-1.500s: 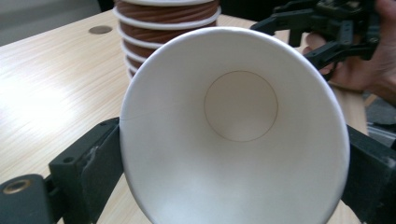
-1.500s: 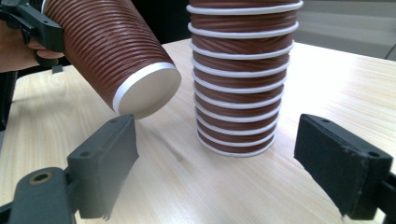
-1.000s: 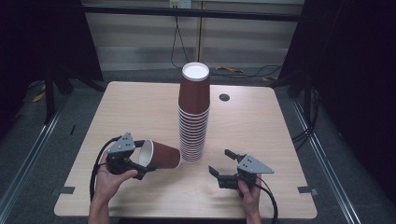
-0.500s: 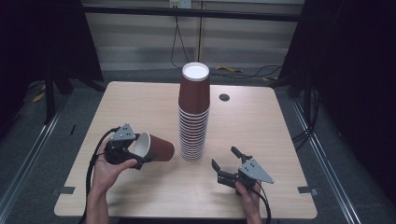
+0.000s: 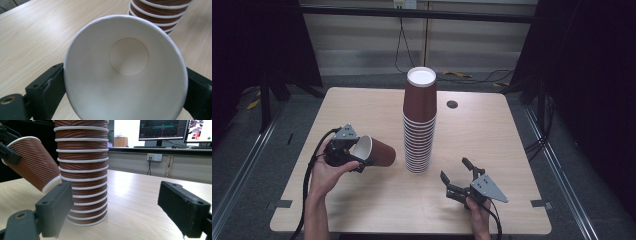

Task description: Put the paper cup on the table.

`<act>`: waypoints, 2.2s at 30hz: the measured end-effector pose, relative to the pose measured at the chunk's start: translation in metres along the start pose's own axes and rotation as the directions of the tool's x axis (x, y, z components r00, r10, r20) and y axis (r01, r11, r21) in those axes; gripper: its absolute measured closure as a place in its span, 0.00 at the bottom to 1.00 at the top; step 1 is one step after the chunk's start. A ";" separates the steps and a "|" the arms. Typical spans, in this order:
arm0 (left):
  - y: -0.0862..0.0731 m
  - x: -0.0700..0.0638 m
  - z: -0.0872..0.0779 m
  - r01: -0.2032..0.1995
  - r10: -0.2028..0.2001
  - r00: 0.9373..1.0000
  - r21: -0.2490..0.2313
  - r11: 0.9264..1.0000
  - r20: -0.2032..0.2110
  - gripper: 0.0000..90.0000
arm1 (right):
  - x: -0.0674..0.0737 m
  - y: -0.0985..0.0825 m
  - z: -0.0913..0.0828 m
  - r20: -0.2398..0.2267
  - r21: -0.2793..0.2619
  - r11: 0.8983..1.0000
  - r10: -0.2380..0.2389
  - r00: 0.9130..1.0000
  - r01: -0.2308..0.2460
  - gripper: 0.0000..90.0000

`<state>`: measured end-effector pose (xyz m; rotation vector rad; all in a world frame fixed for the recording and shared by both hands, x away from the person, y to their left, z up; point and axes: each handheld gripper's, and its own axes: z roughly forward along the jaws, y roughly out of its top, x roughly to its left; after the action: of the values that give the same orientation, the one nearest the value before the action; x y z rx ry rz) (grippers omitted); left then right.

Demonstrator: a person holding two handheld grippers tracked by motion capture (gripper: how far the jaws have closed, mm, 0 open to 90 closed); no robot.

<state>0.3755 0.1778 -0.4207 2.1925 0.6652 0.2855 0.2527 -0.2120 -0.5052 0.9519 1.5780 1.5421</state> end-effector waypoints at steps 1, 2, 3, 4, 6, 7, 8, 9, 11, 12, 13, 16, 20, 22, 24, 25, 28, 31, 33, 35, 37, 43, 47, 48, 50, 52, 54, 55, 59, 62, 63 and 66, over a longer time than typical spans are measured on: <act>0.001 0.001 0.000 -0.003 0.003 1.000 0.013 1.000 -0.005 0.07 | 0.000 0.000 0.000 0.000 0.000 1.000 0.000 1.000 0.000 0.14; 0.003 0.003 0.001 -0.005 0.005 1.000 0.025 1.000 -0.007 0.07 | 0.000 0.000 0.000 0.000 0.000 1.000 0.000 1.000 0.000 0.14; 0.003 0.004 0.001 -0.001 0.002 1.000 0.032 0.999 -0.007 0.07 | 0.000 0.000 0.000 0.000 0.000 1.000 0.000 1.000 0.000 0.14; 0.004 0.005 0.001 0.005 -0.004 1.000 0.036 0.999 -0.010 0.07 | 0.000 0.000 0.000 0.000 0.000 1.000 0.000 1.000 0.000 0.14; 0.007 0.007 0.000 -0.008 0.008 1.000 0.049 0.999 -0.008 0.07 | 0.000 0.000 0.000 0.000 0.000 1.000 0.000 1.000 0.000 0.14; 0.008 0.007 0.000 0.003 -0.002 1.000 0.048 0.999 -0.005 0.07 | 0.000 0.000 0.000 0.000 0.000 1.000 0.000 1.000 0.000 0.14; 0.010 0.009 0.000 -0.007 0.008 1.000 0.054 0.999 -0.005 0.07 | 0.000 0.000 0.000 -0.001 -0.001 1.000 -0.002 1.000 0.002 0.15; 0.011 0.010 0.000 -0.007 0.008 1.000 0.063 0.998 -0.002 0.07 | 0.000 0.000 0.000 0.000 0.000 1.000 0.000 1.000 0.000 0.15; 0.015 0.013 0.001 -0.014 0.016 1.000 0.082 0.997 -0.013 0.07 | 0.000 0.000 0.000 -0.001 -0.001 1.000 -0.002 1.000 0.002 0.15; 0.017 0.014 0.002 -0.013 0.014 1.000 0.089 0.996 -0.014 0.07 | 0.000 0.000 0.000 0.000 0.000 1.000 0.000 1.000 0.000 0.15; 0.019 0.015 0.003 -0.016 0.017 1.000 0.098 0.995 -0.015 0.07 | 0.000 0.000 0.000 0.000 0.000 1.000 0.000 1.000 0.000 0.15; 0.025 0.020 0.005 -0.042 0.045 0.999 0.150 0.988 -0.016 0.07 | 0.000 0.000 0.000 0.000 0.000 1.000 0.000 1.000 0.000 0.15; 0.034 0.023 0.008 -0.062 0.066 0.998 0.189 0.980 -0.014 0.06 | 0.000 0.000 0.000 0.000 0.000 1.000 0.000 1.000 0.000 0.15; 0.037 0.023 0.010 -0.071 0.076 0.997 0.211 0.975 -0.017 0.06 | 0.000 0.000 0.000 -0.001 0.000 1.000 0.000 1.000 0.000 0.15; 0.041 0.024 0.015 -0.082 0.088 0.996 0.250 0.965 -0.014 0.06 | 0.000 0.000 0.000 -0.001 0.000 1.000 0.000 1.000 0.000 0.15; 0.042 0.025 0.016 -0.089 0.096 0.995 0.265 0.960 -0.014 0.06 | 0.000 0.000 0.000 -0.004 -0.001 1.000 -0.001 1.000 0.001 0.15; 0.047 0.025 0.021 -0.108 0.118 0.993 0.299 0.948 -0.013 0.06 | 0.000 0.000 0.000 -0.005 0.000 1.000 0.000 1.000 0.000 0.15; 0.051 0.026 0.024 -0.119 0.128 0.992 0.322 0.939 -0.006 0.06 | 0.000 0.000 0.000 -0.007 -0.001 1.000 -0.001 1.000 0.001 0.15; 0.054 0.025 0.024 -0.140 0.161 0.986 0.358 0.923 -0.031 0.06 | 0.000 0.000 0.000 -0.008 -0.002 1.000 -0.001 1.000 0.001 0.15; 0.055 0.023 0.027 -0.140 0.169 0.985 0.392 0.909 -0.040 0.05 | 0.000 0.000 0.000 -0.010 -0.002 1.000 -0.001 1.000 0.001 0.15; 0.054 0.023 0.031 -0.146 0.172 0.985 0.409 0.901 -0.028 0.05 | 0.000 0.000 0.000 -0.010 -0.001 1.000 -0.001 1.000 0.001 0.15; 0.053 0.025 0.038 -0.133 0.153 0.988 0.403 0.905 -0.019 0.04 | 0.000 0.000 0.000 -0.010 -0.002 1.000 -0.001 1.000 0.001 0.15; 0.054 0.025 0.039 -0.142 0.161 0.987 0.407 0.903 -0.014 0.04 | 0.000 0.000 0.000 -0.010 -0.001 1.000 -0.001 1.000 0.001 0.15; 0.054 0.026 0.040 -0.136 0.155 0.988 0.404 0.904 -0.015 0.03 | 0.000 0.000 0.000 -0.011 -0.001 1.000 -0.001 1.000 0.001 0.15; 0.055 0.026 0.043 -0.132 0.155 0.988 0.392 0.911 -0.027 0.03 | 0.000 0.000 0.000 -0.011 -0.002 1.000 -0.001 1.000 0.001 0.15; 0.055 0.026 0.046 -0.146 0.171 0.985 0.387 0.910 -0.031 0.03 | 0.000 0.000 0.000 -0.011 -0.001 1.000 -0.001 1.000 0.001 0.15; 0.055 0.027 0.047 -0.143 0.166 0.986 0.382 0.913 -0.028 0.02 | 0.000 0.000 0.000 -0.011 -0.001 1.000 -0.001 1.000 0.001 0.15; 0.055 0.027 0.048 -0.138 0.161 0.986 0.376 0.916 -0.031 0.02 | 0.000 0.000 0.000 -0.012 -0.001 1.000 -0.003 1.000 0.003 0.15; 0.054 0.026 0.050 -0.150 0.172 0.985 0.353 0.923 -0.032 0.02 | 0.000 0.000 0.000 -0.012 -0.001 1.000 -0.001 1.000 0.001 0.15; 0.053 0.025 0.052 -0.143 0.162 0.986 0.328 0.934 -0.032 0.02 | 0.000 0.000 0.000 -0.012 -0.001 1.000 -0.001 1.000 0.001 0.15; 0.053 0.026 0.052 -0.140 0.158 0.987 0.327 0.935 -0.029 0.02 | 0.000 0.000 0.000 -0.012 -0.001 1.000 -0.002 1.000 0.002 0.15; 0.051 0.027 0.054 -0.134 0.150 0.988 0.320 0.938 -0.026 0.03 | 0.000 0.000 0.000 -0.012 -0.001 1.000 -0.001 1.000 0.001 0.15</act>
<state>0.4388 0.1310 -0.4171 2.5566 0.6142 0.3275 0.2527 -0.2123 -0.5052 0.9425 1.5855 1.5505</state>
